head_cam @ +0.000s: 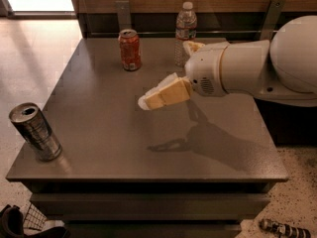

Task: Move coke can near redbull can

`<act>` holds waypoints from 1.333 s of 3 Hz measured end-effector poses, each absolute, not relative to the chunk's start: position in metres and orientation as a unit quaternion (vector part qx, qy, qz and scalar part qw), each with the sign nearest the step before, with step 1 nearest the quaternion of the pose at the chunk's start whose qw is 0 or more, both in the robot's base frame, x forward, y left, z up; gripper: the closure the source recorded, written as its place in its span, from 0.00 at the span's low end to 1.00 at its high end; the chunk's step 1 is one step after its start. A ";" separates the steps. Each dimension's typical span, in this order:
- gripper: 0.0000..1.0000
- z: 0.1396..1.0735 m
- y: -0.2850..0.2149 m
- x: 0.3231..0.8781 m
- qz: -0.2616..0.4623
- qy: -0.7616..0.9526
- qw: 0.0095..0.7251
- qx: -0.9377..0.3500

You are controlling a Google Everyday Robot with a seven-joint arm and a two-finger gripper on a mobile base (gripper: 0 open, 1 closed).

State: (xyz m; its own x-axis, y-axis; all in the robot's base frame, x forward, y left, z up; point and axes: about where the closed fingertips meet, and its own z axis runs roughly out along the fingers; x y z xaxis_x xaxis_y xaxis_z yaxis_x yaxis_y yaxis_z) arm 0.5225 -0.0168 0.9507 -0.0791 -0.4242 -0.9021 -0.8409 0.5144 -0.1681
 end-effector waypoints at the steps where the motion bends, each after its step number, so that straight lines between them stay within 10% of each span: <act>1: 0.00 0.956 -0.010 0.557 0.198 0.700 0.549 -0.413; 4: 0.00 0.928 -0.017 0.636 0.195 0.721 0.541 -0.385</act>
Offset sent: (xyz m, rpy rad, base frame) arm 0.1297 -0.0141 -0.0238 0.0713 -0.0272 -0.1875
